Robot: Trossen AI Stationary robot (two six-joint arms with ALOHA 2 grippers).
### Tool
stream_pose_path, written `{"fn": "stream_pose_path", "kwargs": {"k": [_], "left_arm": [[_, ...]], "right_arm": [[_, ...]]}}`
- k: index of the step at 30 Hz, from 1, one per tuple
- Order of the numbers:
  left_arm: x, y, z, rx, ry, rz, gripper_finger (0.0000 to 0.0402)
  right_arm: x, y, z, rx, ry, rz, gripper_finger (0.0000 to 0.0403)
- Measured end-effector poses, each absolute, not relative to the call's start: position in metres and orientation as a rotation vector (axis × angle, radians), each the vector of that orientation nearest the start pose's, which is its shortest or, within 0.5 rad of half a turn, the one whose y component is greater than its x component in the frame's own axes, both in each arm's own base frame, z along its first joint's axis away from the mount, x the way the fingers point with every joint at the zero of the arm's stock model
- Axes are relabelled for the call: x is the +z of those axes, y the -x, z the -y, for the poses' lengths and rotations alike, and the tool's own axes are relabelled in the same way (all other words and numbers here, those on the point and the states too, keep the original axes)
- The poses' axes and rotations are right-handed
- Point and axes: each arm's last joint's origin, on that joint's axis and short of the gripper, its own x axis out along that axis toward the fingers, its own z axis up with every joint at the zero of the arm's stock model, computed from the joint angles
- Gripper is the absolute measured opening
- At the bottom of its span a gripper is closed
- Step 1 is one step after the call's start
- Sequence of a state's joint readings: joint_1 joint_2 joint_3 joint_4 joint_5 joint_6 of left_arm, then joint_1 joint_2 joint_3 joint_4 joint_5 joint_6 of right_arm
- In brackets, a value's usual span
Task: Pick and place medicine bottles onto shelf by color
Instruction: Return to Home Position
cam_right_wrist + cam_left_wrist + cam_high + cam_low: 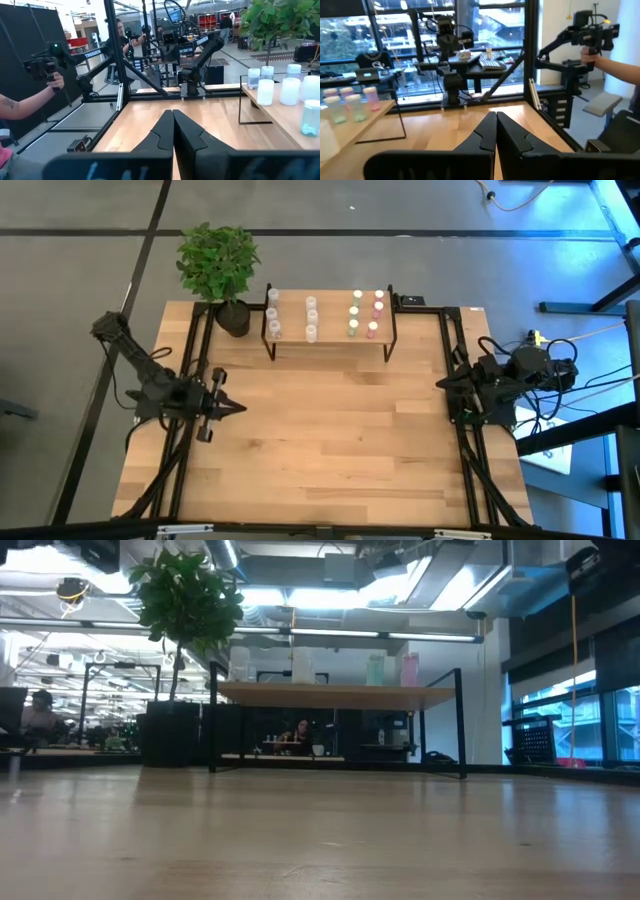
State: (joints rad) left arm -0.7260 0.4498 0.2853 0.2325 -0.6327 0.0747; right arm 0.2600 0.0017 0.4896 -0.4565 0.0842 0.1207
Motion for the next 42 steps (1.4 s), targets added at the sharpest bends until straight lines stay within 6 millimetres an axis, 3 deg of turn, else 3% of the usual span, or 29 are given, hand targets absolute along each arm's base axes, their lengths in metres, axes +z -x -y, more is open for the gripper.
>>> {"fn": "stream_pose_path", "kwargs": {"k": [11,22,30,42], "left_arm": [[0.213,-0.087,0.053,-0.079,0.004,0.122,0.0],[0.198,-0.076,0.043,-0.067,-0.037,0.165,0.0],[0.189,-0.077,0.044,-0.069,-0.017,0.092,0.0],[0.182,-0.078,0.045,-0.07,-0.071,0.025,0.0]], "right_arm": [[0.275,-0.04,-0.008,0.176,-0.132,0.02,0.0002],[0.273,-0.041,-0.008,0.176,-0.133,0.017,0.0003],[0.272,-0.042,-0.009,0.176,-0.156,0.016,0.0003],[0.224,-0.073,-0.017,0.182,-0.15,-0.008,0.0003]]}}
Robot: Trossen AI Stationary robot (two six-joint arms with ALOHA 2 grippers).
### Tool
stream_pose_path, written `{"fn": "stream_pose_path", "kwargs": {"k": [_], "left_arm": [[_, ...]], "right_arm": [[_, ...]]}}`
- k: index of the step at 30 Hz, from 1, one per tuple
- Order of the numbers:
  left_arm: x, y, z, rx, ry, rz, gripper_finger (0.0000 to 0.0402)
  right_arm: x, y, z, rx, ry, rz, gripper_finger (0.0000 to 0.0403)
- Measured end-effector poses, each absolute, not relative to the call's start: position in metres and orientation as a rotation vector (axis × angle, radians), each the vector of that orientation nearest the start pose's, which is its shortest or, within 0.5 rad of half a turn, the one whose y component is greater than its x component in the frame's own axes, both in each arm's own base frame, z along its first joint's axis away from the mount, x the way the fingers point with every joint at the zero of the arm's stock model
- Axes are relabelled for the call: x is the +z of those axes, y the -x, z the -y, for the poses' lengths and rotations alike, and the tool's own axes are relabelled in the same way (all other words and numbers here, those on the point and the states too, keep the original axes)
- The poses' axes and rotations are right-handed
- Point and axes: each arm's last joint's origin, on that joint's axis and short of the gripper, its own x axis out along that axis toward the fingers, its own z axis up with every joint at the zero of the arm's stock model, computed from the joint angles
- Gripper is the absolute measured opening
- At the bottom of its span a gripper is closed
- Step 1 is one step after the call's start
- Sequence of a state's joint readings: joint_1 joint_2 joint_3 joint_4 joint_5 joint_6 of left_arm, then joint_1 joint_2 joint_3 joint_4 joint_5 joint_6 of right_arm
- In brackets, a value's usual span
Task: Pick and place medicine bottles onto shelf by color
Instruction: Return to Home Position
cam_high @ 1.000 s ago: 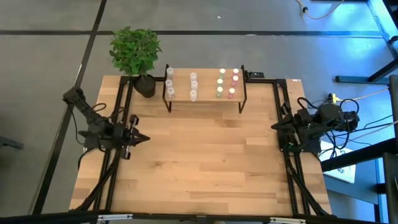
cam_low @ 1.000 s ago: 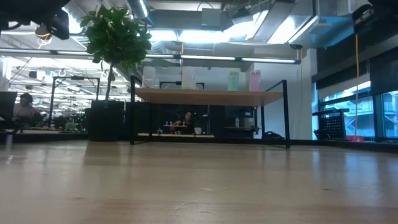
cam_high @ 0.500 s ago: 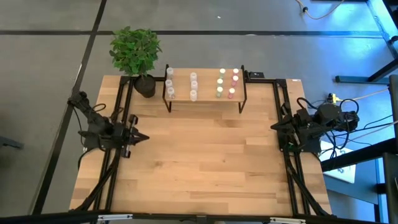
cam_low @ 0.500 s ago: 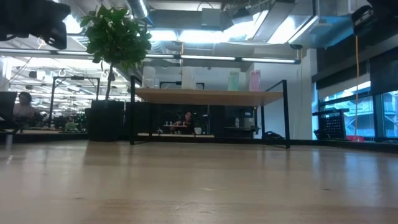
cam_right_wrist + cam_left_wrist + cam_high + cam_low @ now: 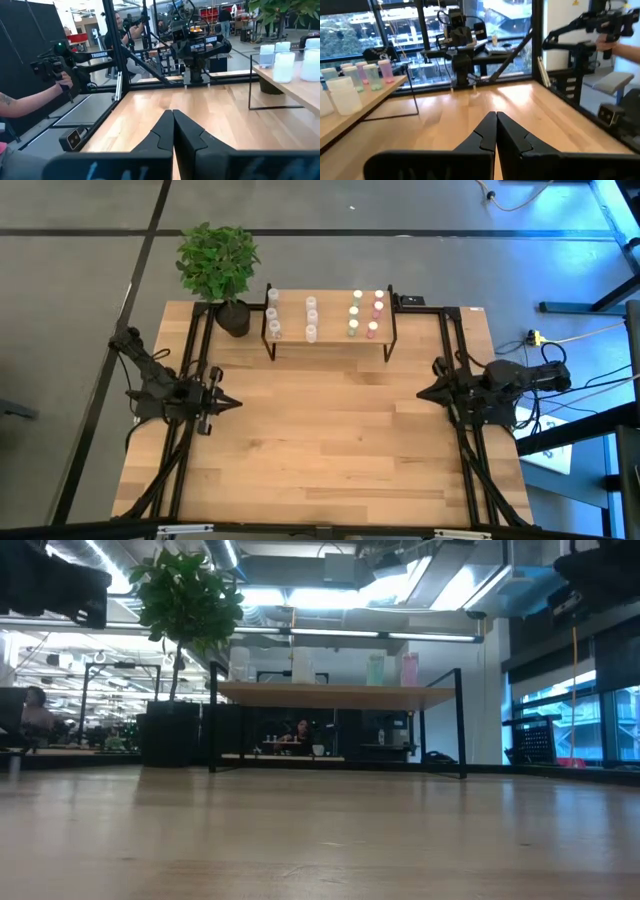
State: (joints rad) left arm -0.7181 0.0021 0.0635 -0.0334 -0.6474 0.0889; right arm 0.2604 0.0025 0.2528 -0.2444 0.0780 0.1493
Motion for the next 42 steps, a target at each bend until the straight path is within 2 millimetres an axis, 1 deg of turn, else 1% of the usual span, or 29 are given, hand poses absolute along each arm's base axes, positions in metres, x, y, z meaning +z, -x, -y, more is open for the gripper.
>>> {"fn": "stream_pose_path", "kwargs": {"k": [4,8,13,18,21,30,34,42], "left_arm": [[0.175,-0.078,0.044,-0.047,-0.109,-0.031,0.0],[0.175,-0.077,0.043,-0.026,-0.115,-0.037,0.0],[0.174,-0.077,0.043,-0.026,-0.155,-0.041,0.0],[0.174,-0.077,0.043,-0.025,-0.151,-0.041,0.0],[0.174,-0.077,0.043,-0.025,-0.152,-0.041,0.0],[0.174,-0.077,0.043,-0.026,-0.152,-0.042,0.0],[0.174,-0.077,0.043,-0.026,-0.152,-0.042,0.0],[0.174,-0.077,0.043,-0.026,-0.152,-0.042,0.0]], "right_arm": [[0.213,-0.079,-0.019,0.185,-0.129,0.012,0.0003],[0.201,-0.084,-0.02,0.184,-0.122,0.006,0.0003],[0.184,-0.089,-0.021,0.184,-0.059,-0.023,0.0003],[0.168,-0.094,-0.024,0.22,-0.047,0.014,0.0003],[0.168,-0.094,-0.025,0.256,-0.021,0.026,0.0003],[0.168,-0.095,-0.025,0.25,0.135,0.044,0.0003],[0.168,-0.095,-0.025,0.249,0.164,0.048,0.0003],[0.169,-0.095,-0.022,0.14,0.198,0.056,0.0017]]}}
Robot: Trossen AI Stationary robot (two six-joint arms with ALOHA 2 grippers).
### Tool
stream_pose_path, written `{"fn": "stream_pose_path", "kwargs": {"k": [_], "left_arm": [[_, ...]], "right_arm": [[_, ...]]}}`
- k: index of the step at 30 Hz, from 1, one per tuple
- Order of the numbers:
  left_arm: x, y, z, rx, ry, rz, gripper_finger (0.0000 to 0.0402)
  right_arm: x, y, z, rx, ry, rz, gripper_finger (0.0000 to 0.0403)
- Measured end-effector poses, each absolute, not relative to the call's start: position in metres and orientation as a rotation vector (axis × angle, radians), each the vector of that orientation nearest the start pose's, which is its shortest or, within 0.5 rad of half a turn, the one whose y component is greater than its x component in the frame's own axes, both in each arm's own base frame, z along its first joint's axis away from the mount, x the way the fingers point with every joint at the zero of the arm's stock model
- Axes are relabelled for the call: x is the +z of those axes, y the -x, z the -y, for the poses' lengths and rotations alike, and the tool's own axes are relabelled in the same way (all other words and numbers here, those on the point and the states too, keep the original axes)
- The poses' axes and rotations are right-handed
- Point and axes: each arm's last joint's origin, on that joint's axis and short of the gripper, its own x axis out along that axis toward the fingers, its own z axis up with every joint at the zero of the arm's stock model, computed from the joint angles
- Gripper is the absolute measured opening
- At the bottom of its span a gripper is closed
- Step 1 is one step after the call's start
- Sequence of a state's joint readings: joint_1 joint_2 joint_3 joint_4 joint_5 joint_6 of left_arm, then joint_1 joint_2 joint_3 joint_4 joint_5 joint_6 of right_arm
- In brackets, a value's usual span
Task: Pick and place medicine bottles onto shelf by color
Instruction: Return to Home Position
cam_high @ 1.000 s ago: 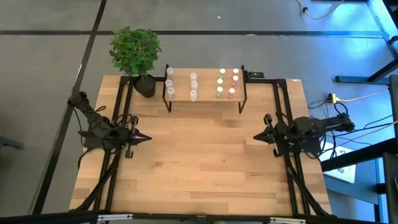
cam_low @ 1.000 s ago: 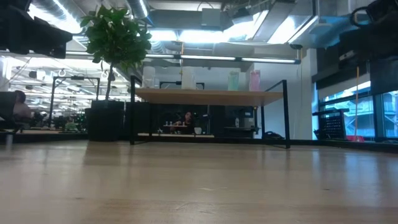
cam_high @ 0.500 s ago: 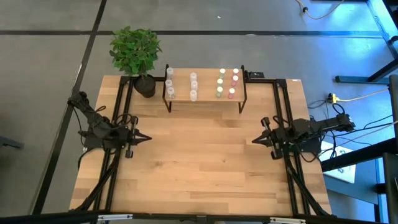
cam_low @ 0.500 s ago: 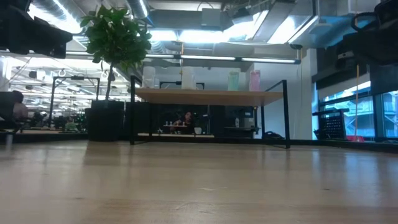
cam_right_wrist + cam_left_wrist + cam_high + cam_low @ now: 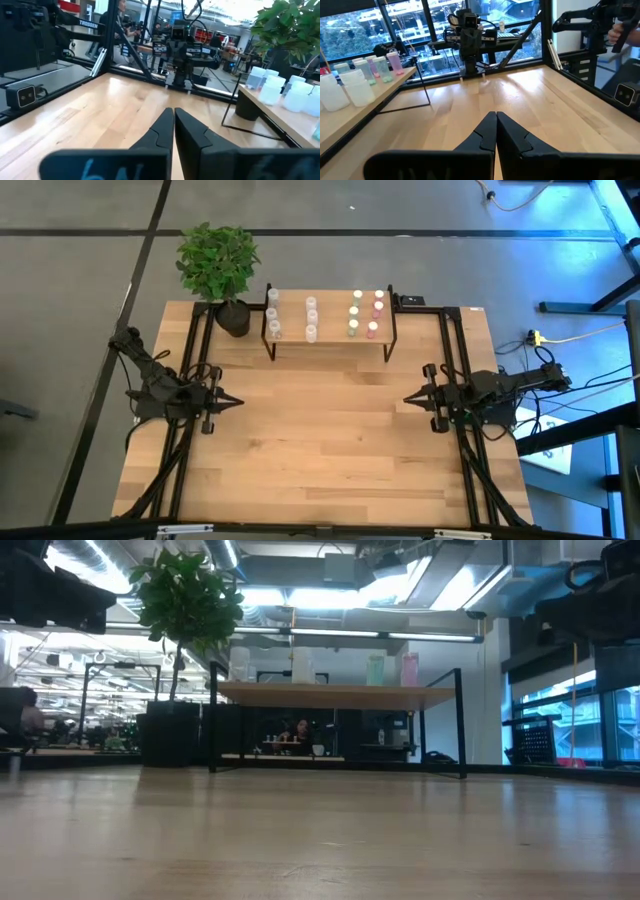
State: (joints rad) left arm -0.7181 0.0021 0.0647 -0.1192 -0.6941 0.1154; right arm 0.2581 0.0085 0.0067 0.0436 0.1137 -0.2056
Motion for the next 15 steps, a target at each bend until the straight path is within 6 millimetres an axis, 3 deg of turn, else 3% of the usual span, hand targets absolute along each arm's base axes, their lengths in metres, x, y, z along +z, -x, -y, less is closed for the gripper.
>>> {"fn": "stream_pose_path", "kwargs": {"k": [15], "left_arm": [[0.1741,-0.0774,0.0431,-0.027,-0.152,-0.042,0.0]], "right_arm": [[0.1695,-0.0951,-0.0217,0.141,0.207,0.058,0.0021]]}}
